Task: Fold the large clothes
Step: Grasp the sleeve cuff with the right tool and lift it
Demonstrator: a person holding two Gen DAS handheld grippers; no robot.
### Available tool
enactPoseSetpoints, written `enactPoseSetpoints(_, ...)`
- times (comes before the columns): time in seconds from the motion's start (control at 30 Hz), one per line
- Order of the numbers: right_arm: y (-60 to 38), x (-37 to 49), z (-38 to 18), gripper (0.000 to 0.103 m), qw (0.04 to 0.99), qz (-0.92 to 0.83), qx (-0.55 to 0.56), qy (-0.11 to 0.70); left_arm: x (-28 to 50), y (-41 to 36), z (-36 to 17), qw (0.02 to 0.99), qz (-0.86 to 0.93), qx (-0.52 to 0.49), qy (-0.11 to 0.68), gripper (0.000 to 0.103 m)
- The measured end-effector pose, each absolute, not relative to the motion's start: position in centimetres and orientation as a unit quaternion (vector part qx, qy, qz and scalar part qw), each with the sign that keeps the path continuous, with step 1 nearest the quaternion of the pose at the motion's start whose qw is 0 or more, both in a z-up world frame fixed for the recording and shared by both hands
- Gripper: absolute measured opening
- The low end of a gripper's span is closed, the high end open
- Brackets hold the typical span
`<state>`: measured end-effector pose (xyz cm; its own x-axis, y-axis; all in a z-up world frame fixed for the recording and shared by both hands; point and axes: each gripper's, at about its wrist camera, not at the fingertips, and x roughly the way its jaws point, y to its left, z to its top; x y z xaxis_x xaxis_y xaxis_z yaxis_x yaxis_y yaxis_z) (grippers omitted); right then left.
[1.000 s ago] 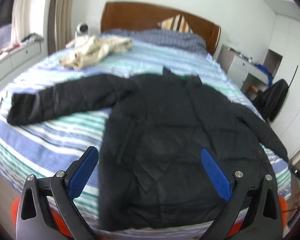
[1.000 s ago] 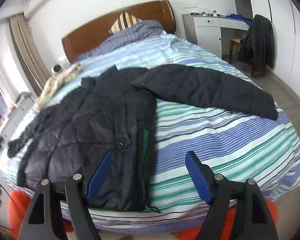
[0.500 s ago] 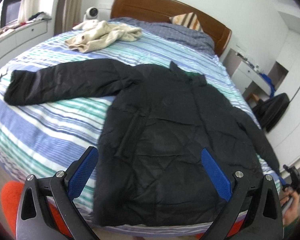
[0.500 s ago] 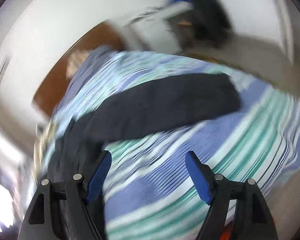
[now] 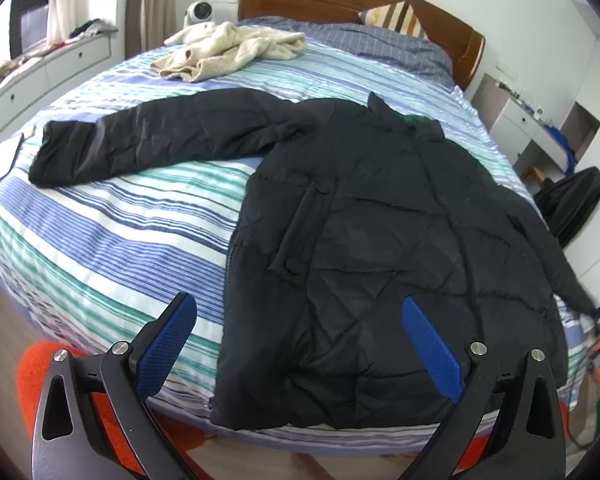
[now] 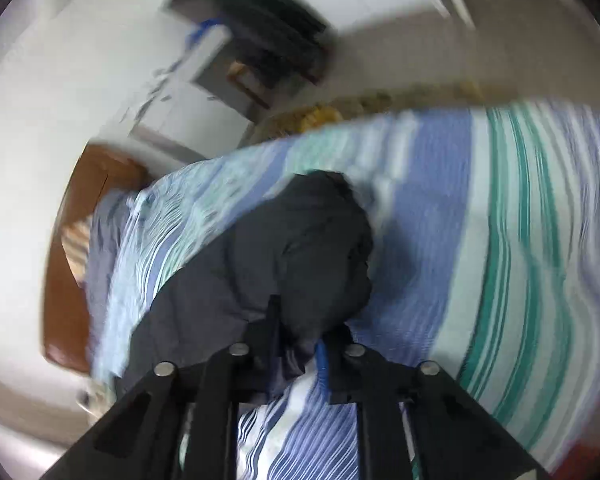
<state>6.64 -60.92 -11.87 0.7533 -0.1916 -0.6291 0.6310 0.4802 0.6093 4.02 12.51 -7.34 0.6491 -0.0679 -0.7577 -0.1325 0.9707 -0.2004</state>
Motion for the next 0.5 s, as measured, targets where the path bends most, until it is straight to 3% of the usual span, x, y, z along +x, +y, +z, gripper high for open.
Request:
enactPoseSetpoints(0.13, -52.1, 7.8, -2.7, 0.011, 0.925, -0.136, 0.284, 0.21, 4.3, 11.8, -7.7, 0.9, 0.012, -0.102, 0.423, 0.102)
enactPoseSetpoints(0.27, -41.2, 9.0, 2.9, 0.01, 0.969, -0.013, 0.157, 0.189, 4.8, 10.6, -7.6, 0.9, -0.002, -0.097, 0.424, 0.102)
enactPoseSetpoints(0.5, -24.7, 11.1, 1.0, 0.01, 0.964, 0.125, 0.05, 0.231, 4.2, 9.7, -6.5, 0.907, -0.019, -0.097, 0.409, 0.102)
